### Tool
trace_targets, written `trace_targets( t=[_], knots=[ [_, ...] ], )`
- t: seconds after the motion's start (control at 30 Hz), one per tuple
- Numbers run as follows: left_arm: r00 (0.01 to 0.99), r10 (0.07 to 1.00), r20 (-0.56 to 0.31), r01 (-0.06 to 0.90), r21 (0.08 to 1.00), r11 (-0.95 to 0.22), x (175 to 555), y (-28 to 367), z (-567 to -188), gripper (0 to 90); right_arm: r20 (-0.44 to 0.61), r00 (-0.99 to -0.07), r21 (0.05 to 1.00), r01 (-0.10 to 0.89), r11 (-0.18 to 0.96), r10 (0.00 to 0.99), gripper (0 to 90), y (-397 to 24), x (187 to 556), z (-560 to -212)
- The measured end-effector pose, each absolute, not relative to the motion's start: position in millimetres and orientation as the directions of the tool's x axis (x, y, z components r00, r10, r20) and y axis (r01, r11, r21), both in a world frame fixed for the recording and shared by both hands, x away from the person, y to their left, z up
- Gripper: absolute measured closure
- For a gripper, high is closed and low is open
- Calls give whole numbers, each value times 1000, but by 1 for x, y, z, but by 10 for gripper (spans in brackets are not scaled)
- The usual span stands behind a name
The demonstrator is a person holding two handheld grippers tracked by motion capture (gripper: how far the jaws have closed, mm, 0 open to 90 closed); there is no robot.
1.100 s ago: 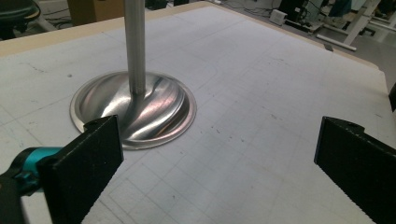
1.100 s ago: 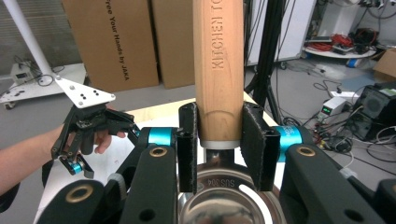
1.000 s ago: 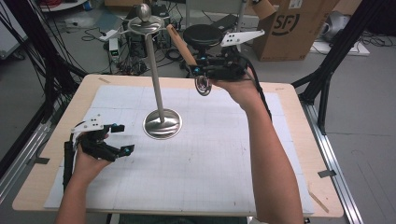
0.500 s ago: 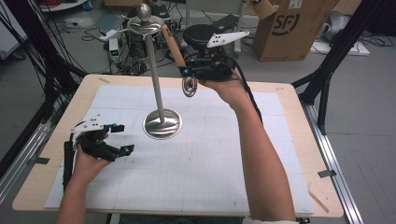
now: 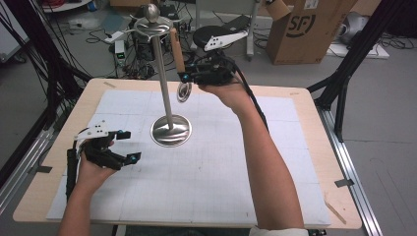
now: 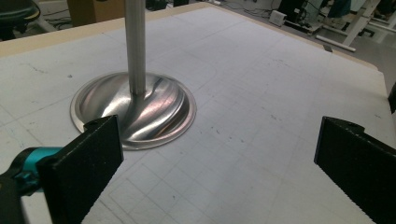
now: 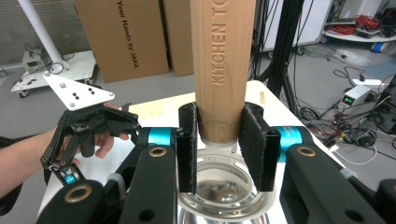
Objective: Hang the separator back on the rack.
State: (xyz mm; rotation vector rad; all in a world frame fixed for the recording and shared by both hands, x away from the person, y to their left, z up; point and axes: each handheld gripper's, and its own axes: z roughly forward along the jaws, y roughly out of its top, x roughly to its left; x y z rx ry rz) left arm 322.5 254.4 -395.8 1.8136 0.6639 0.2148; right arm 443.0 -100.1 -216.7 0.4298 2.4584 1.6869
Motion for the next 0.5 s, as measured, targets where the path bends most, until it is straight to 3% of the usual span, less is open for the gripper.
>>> trace_targets(
  t=[0.1,0.5],
  knots=[
    [824,539,-174,332,920,-210,323,254,-396,18,49,-949,931,156,331,311,582,-101,442,-216],
    [825,539,-171,328,921,-210,322,254,-396,17,0,-940,930,125,346,340,475,-123,417,-212]
  ],
)
